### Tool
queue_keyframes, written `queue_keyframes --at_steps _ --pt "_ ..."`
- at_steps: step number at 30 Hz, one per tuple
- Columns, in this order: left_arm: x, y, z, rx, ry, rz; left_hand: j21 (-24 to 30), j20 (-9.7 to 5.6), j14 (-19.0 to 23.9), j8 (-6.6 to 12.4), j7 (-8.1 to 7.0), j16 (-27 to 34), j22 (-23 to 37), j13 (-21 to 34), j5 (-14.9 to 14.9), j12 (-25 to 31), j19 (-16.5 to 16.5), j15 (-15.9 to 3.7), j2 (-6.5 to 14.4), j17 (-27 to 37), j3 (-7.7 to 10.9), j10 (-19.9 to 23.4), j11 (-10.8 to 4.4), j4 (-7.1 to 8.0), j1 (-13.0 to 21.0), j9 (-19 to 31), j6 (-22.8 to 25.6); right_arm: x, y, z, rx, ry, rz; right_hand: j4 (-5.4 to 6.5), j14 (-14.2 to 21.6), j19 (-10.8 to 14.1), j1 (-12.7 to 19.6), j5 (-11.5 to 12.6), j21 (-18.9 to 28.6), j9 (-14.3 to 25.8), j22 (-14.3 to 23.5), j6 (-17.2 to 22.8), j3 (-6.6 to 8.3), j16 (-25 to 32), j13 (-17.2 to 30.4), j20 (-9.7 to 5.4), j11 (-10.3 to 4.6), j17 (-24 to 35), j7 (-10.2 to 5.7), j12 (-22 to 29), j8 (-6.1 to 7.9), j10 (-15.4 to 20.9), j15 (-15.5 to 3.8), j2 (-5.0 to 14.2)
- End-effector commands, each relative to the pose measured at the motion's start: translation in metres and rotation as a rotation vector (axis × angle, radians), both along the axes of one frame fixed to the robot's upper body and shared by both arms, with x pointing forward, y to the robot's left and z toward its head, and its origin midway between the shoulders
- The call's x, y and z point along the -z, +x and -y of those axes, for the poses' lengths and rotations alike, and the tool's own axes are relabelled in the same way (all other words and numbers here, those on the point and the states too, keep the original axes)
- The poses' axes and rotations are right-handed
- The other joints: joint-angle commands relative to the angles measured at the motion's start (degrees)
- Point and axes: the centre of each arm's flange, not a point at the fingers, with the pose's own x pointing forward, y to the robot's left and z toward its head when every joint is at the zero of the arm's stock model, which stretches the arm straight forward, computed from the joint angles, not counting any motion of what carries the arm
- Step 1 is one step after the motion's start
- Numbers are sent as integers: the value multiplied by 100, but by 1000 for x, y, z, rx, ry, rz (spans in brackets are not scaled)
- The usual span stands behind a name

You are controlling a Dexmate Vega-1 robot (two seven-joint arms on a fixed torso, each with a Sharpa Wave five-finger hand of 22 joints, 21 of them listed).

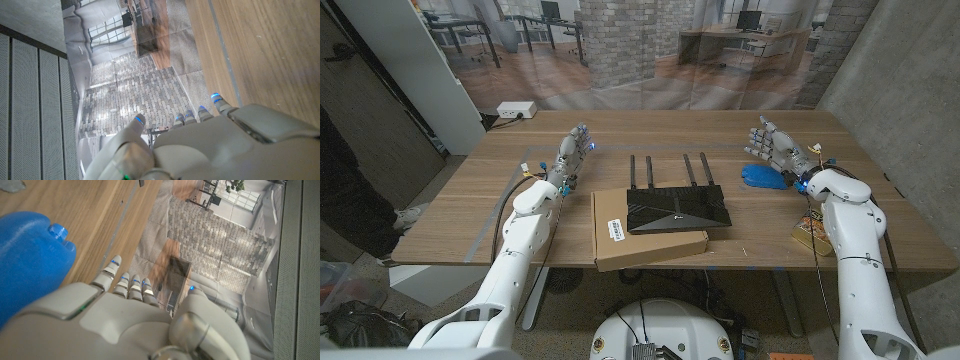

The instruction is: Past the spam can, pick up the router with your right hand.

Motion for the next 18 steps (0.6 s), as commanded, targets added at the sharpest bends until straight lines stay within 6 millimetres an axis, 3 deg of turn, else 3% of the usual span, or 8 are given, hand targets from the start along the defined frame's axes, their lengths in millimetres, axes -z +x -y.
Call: queue_keyframes --at_steps 1,18 --pt "4 -1 1 6 -4 -6 -1 45 -743 23 18 31 29 19 37 31 -171 42 228 6 -25 -300 30 2 4 15 -206 3 -12 12 -2 -28 -40 -37 55 43 74 -13 40 17 18 22 33 32 9 21 68 10 52 24 24 27 45 13" --pt "6 -4 2 9 -4 -5 -21 50 -745 22 20 28 30 19 40 29 -166 46 229 7 -36 -296 31 1 6 15 -205 9 -20 19 -22 -24 -80 -99 180 169 150 -65 73 19 20 69 75 58 11 63 129 13 118 45 32 122 110 35"
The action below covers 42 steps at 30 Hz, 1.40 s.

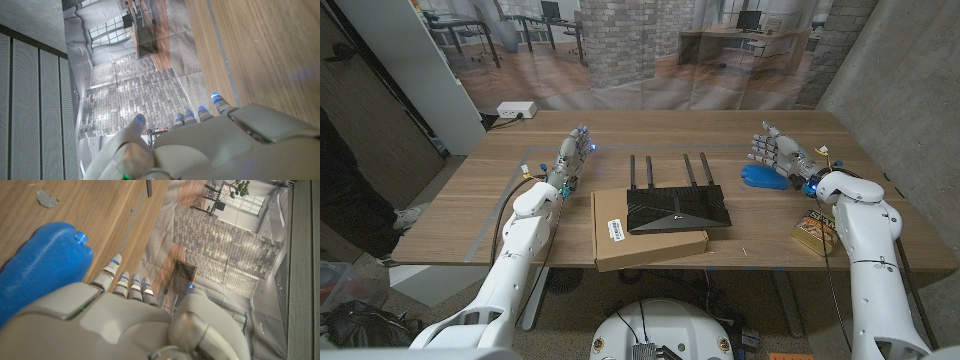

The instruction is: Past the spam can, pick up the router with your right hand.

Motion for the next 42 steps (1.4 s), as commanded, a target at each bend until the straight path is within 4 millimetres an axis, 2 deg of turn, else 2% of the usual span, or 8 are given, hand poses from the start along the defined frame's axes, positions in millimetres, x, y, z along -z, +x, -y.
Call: queue_keyframes --at_steps 1,17,26,30,37,42 --pt "3 -1 1 3 -3 -3 -23 51 -749 21 23 26 30 19 40 28 -166 45 230 8 -36 -298 31 1 6 15 -206 4 -6 6 -12 5 -30 -49 84 85 66 -31 31 20 20 53 23 36 13 14 60 13 101 51 35 61 38 4" --pt "5 0 0 7 -5 -6 -40 50 -753 20 21 23 31 19 43 24 -160 45 234 8 -45 -303 30 1 7 15 -206 6 -11 11 -17 -8 -84 -98 288 252 113 -96 65 24 22 130 57 74 17 105 197 21 197 78 47 212 141 18" --pt "6 1 -2 7 -6 -12 -51 46 -750 20 22 24 31 19 44 24 -156 48 235 8 -51 -303 37 1 9 15 -206 6 -13 15 -40 -36 -132 -110 320 278 125 -115 64 25 23 145 71 72 19 131 214 23 226 78 47 242 169 31" --pt "6 3 -2 9 -5 -13 -58 49 -754 20 23 22 31 19 45 23 -161 44 235 8 -53 -303 28 1 9 15 -206 8 -13 17 -39 -32 -141 -122 416 354 134 -142 77 27 24 187 86 90 23 151 274 28 243 114 55 374 170 44" --pt "5 5 -1 11 -3 -14 -64 48 -748 19 21 25 32 20 45 24 -155 44 236 8 -57 -300 39 1 9 15 -208 8 -15 21 -34 -32 -149 -136 574 505 139 -179 108 30 26 325 106 116 29 184 294 34 328 146 89 532 216 59" --pt "4 6 -1 11 -3 -15 -70 46 -758 18 23 21 32 20 46 20 -158 45 237 8 -60 -308 35 1 9 15 -210 8 -15 22 -34 -35 -155 -137 644 572 135 -197 119 31 27 395 117 124 34 201 255 38 375 164 103 616 240 70"
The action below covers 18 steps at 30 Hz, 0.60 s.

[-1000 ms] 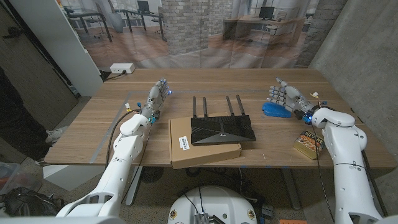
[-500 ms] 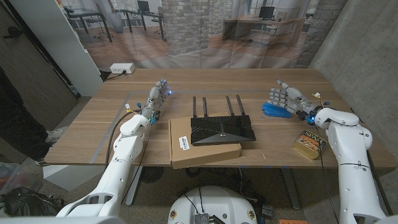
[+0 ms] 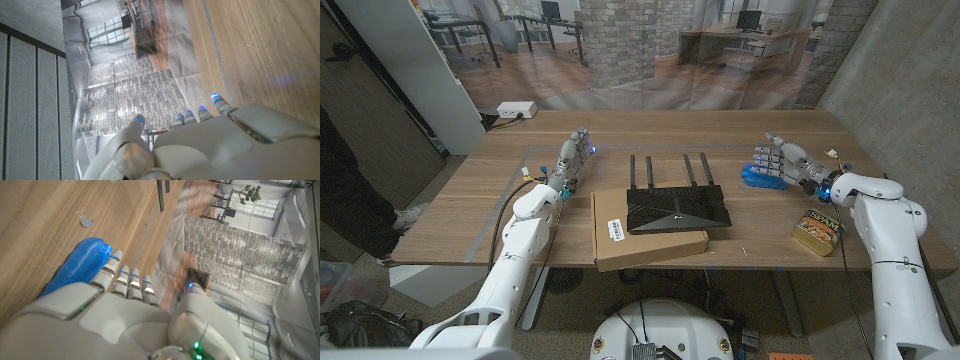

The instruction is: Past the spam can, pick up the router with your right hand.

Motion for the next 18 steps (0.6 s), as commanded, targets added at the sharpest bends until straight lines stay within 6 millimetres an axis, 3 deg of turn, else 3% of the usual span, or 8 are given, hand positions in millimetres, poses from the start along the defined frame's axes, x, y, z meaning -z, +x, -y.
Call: queue_keyframes --at_steps 1,12,18 --pt "-2 3 0 2 3 -1 -27 46 -757 18 23 21 32 5 25 23 -157 47 237 9 -14 -302 36 1 9 15 -210 0 -2 6 0 -7 -24 -11 99 97 49 -14 42 32 27 81 40 44 37 0 22 27 354 39 57 90 48 33" --pt "-2 2 0 -1 3 -1 -39 44 -760 17 24 20 33 5 26 21 -157 47 237 9 -19 -307 40 1 9 16 -215 -2 -5 10 16 -31 -40 -11 659 574 8 -73 138 34 39 358 82 145 70 51 157 53 451 140 74 552 145 58" --pt "-2 2 1 0 3 0 -42 44 -757 16 32 21 33 5 26 20 -151 45 237 9 -23 -308 39 1 9 16 -218 -4 -8 14 12 -62 -67 -25 830 710 11 -78 159 36 44 447 101 165 80 78 189 60 455 161 74 681 169 54"
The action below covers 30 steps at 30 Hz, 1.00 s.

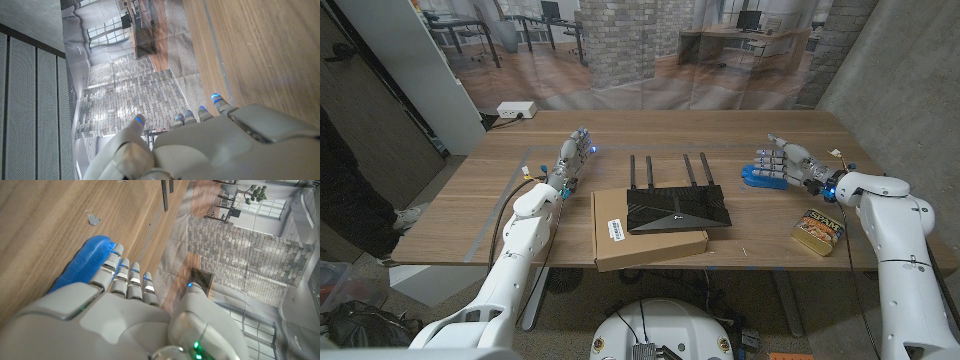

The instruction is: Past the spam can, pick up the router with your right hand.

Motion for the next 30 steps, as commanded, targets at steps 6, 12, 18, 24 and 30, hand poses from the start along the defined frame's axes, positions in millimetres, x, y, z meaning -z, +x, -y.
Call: queue_keyframes --at_steps 6,12,18,24,30 --pt "0 -1 1 1 0 0 -11 46 -759 15 30 21 33 6 27 19 -153 45 238 10 -26 -310 29 2 9 15 -221 -3 -7 9 -3 -65 -64 -9 202 208 -28 -19 55 15 17 155 40 28 31 31 43 36 419 33 28 172 36 -2" --pt "1 -2 2 2 2 1 -16 49 -760 16 32 21 34 6 28 18 -150 46 240 10 -29 -314 36 2 9 15 -220 -3 -10 11 -22 -86 -93 -16 250 273 -39 -23 65 15 18 179 30 24 35 50 68 38 422 28 22 196 51 -31" --pt "1 -3 2 4 3 2 -22 48 -758 16 29 21 34 6 28 18 -149 44 241 10 -32 -313 37 3 10 15 -220 -3 -12 13 -47 -110 -128 -18 352 373 -62 -27 79 19 19 234 21 28 41 75 75 41 424 40 19 281 58 -53" --pt "2 -4 1 3 3 -2 -28 51 -757 15 31 22 34 7 29 19 -146 42 242 10 -35 -311 34 3 10 15 -223 -3 -14 15 -57 -125 -147 -24 424 467 -69 -26 93 22 19 286 21 26 47 123 77 42 429 49 20 345 76 -61" --pt "2 -3 1 4 3 -4 -33 50 -758 16 30 22 35 7 30 19 -144 42 243 10 -38 -311 35 3 10 15 -224 -4 -13 15 -74 -143 -165 -30 458 510 -71 -25 97 24 18 308 19 21 49 155 79 42 432 49 17 370 83 -70"
